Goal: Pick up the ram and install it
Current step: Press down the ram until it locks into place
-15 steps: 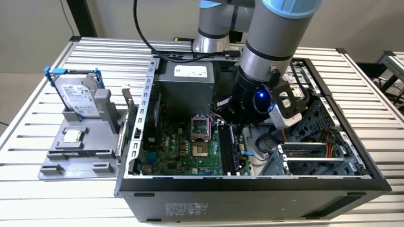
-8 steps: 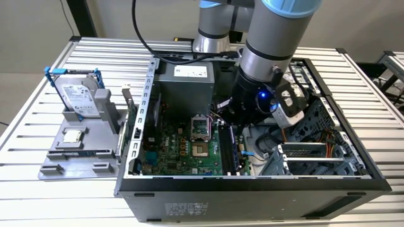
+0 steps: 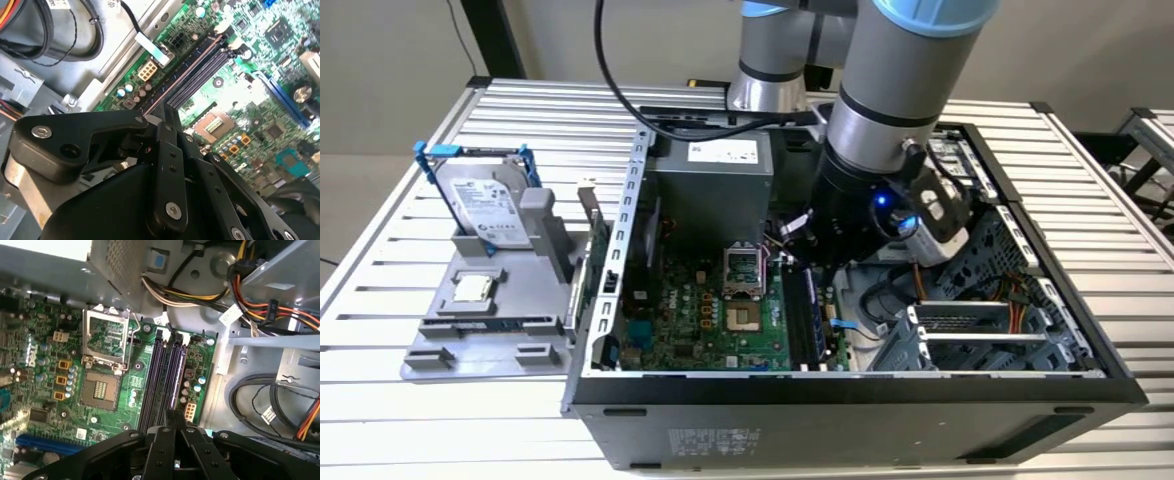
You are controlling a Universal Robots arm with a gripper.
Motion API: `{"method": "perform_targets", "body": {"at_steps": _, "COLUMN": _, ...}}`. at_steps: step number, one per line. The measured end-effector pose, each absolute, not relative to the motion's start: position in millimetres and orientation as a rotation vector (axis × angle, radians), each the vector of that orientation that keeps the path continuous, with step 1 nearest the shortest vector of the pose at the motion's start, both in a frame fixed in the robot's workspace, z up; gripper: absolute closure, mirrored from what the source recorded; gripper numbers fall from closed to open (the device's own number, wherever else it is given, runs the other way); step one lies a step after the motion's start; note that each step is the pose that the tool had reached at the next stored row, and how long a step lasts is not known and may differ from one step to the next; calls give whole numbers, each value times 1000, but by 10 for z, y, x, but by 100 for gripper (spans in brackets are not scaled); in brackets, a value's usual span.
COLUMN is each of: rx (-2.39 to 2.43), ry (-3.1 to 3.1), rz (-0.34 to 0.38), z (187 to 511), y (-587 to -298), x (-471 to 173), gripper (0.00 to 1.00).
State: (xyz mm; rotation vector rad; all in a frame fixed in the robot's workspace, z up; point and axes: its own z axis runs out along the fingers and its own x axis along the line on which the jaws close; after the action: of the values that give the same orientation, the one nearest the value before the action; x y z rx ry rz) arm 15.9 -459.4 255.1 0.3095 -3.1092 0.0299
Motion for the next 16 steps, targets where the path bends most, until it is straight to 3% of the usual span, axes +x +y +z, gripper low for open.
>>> {"method": "perform_targets", "body": {"at_steps": 16, "rx": 647, "ry": -3057, "rz": 58, "z": 2551, "y": -4594, "x": 159, "gripper": 100}}
